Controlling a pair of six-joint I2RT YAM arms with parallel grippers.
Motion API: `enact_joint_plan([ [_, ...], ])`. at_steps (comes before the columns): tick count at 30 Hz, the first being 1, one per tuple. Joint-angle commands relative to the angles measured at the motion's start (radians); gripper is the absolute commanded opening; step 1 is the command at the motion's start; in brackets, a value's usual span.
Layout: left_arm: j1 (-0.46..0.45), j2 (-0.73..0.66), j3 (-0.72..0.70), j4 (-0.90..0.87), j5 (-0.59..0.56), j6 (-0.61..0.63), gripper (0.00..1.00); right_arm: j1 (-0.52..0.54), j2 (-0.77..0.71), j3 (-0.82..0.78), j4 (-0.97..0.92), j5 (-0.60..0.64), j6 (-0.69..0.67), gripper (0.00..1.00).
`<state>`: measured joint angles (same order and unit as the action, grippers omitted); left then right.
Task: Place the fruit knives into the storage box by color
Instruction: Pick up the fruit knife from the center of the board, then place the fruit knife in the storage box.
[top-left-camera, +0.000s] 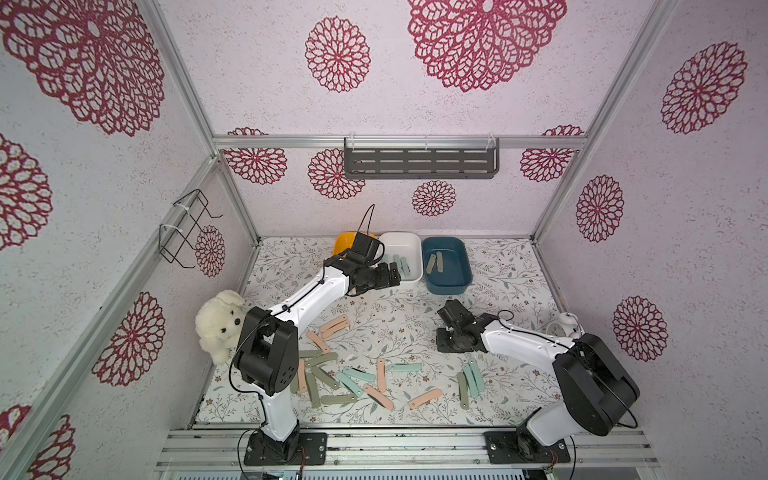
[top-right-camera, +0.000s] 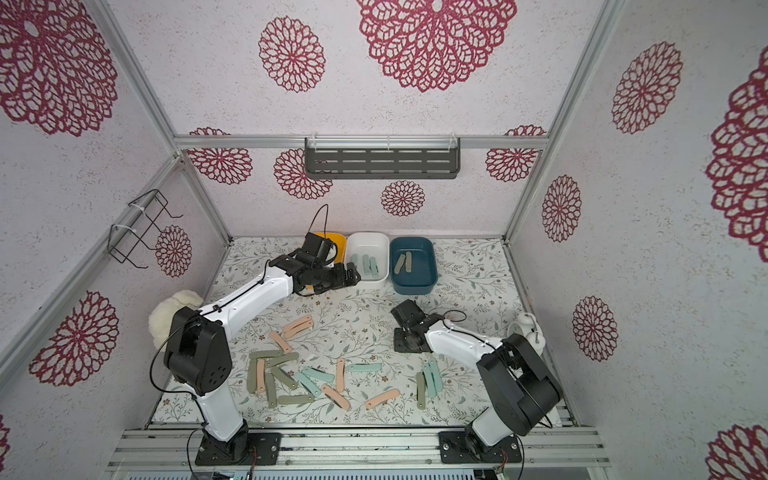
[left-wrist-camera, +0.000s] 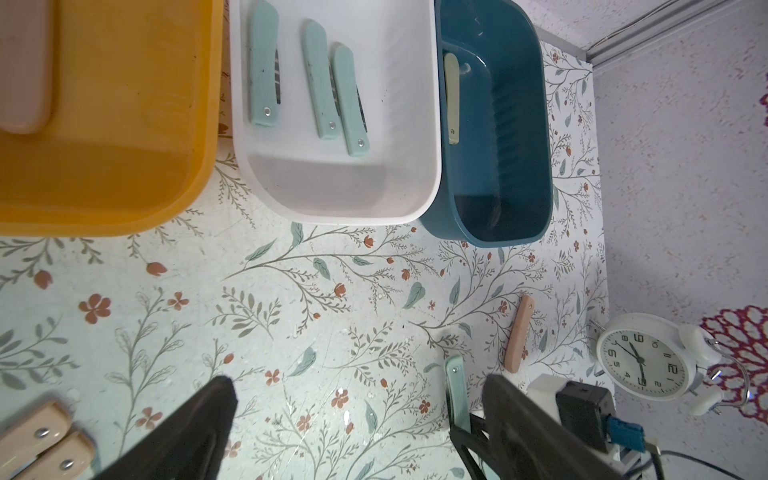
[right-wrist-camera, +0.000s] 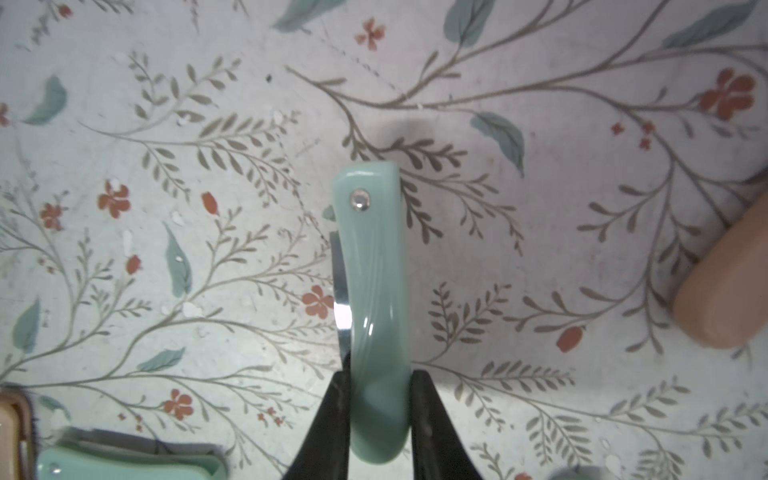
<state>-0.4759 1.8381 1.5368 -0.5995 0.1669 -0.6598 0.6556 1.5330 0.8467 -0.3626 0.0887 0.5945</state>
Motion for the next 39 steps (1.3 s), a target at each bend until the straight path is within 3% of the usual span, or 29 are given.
enact_joint_plan([
  [1,0.015,-0.028,0.029,-0.023,-0.011,-0.002,0.97,0.006,0.014,0.045,0.017,-0.015,-0.012,0.11],
  [10,0.023,-0.027,0.052,-0.052,-0.024,-0.007,0.97,0.009,0.018,0.119,0.041,-0.057,-0.018,0.1],
  [19,0.088,-0.073,0.038,-0.108,-0.056,-0.024,0.97,0.001,0.158,0.376,0.039,-0.061,-0.088,0.1],
  [39,0.253,-0.084,-0.038,-0.189,-0.042,-0.013,0.97,-0.135,0.929,1.331,-0.091,-0.099,-0.253,0.1],
])
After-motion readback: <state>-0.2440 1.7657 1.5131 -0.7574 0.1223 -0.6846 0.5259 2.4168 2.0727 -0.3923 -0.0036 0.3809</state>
